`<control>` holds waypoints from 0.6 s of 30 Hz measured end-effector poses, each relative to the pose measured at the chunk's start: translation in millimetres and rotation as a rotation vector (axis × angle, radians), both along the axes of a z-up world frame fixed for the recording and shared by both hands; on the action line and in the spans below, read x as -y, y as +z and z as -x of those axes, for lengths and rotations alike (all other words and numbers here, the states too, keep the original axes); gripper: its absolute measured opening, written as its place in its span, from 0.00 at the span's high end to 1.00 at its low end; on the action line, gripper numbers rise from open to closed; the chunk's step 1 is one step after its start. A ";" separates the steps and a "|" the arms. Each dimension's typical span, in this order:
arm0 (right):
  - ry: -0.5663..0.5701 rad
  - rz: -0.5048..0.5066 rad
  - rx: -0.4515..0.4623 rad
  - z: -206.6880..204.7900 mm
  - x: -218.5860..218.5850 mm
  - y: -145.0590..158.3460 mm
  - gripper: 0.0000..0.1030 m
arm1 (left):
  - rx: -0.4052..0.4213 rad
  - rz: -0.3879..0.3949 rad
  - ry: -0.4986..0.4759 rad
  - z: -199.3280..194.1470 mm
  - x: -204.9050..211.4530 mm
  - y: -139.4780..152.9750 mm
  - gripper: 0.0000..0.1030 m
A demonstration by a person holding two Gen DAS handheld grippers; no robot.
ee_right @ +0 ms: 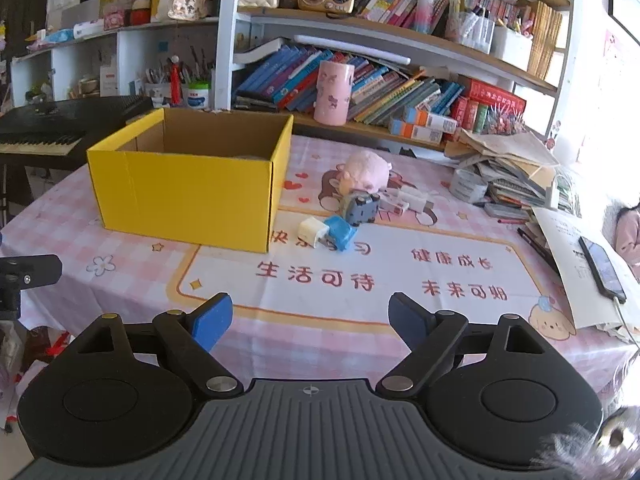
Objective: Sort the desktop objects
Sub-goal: 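Withdraw both tools from the box and move back toward the remaining objects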
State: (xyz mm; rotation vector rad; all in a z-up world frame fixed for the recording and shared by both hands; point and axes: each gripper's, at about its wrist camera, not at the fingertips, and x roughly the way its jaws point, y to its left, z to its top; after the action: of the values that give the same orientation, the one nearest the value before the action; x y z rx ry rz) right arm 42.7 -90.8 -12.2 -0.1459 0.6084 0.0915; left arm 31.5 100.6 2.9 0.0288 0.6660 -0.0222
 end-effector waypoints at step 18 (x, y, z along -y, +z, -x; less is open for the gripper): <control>-0.060 0.042 -0.047 -6.8 22.3 -8.7 0.18 | -0.043 0.016 -0.123 -33.7 34.8 -6.8 0.13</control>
State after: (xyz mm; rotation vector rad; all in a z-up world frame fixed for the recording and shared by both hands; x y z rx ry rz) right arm 49.5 -113.0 -20.8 -0.1667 0.6618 0.0239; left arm 65.2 65.8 -3.9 0.0539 0.7061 -0.1471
